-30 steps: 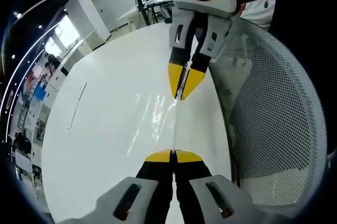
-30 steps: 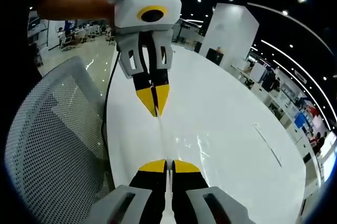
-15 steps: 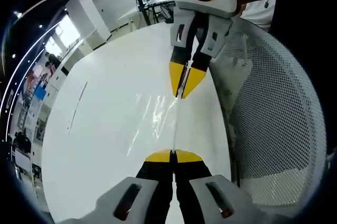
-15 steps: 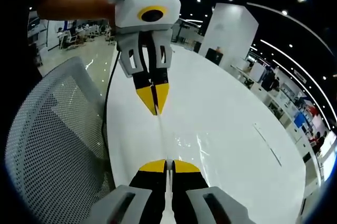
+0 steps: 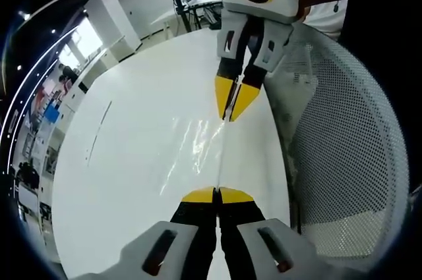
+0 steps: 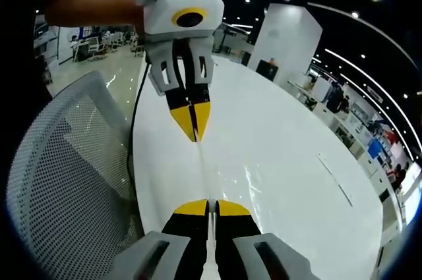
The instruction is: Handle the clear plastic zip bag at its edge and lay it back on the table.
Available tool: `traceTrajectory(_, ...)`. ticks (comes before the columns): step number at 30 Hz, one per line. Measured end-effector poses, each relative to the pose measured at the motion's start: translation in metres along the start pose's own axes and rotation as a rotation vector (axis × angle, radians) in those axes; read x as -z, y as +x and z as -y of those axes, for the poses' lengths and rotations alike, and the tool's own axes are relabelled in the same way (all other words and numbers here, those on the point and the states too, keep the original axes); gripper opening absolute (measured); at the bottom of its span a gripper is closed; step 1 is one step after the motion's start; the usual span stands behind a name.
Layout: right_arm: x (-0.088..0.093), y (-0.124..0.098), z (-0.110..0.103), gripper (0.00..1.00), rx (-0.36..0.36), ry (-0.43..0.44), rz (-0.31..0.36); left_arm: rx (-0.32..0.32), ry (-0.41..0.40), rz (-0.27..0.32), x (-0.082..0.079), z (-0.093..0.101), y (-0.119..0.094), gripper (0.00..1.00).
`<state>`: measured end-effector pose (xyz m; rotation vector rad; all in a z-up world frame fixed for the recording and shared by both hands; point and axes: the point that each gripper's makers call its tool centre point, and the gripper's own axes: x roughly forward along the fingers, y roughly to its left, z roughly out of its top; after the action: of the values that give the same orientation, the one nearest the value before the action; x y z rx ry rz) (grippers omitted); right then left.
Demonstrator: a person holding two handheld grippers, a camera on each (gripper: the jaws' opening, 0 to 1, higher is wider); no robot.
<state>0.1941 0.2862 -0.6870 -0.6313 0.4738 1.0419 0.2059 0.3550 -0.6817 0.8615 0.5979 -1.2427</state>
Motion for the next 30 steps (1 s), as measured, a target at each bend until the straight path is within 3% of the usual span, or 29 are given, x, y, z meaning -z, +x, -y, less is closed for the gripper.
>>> traceTrajectory(30,0.0053,-0.0017,0.0029,0.00,0.007,0.008,-0.008,-0.010,-0.013,-0.007,0.0039,-0.0029,-0.0036,0.00)
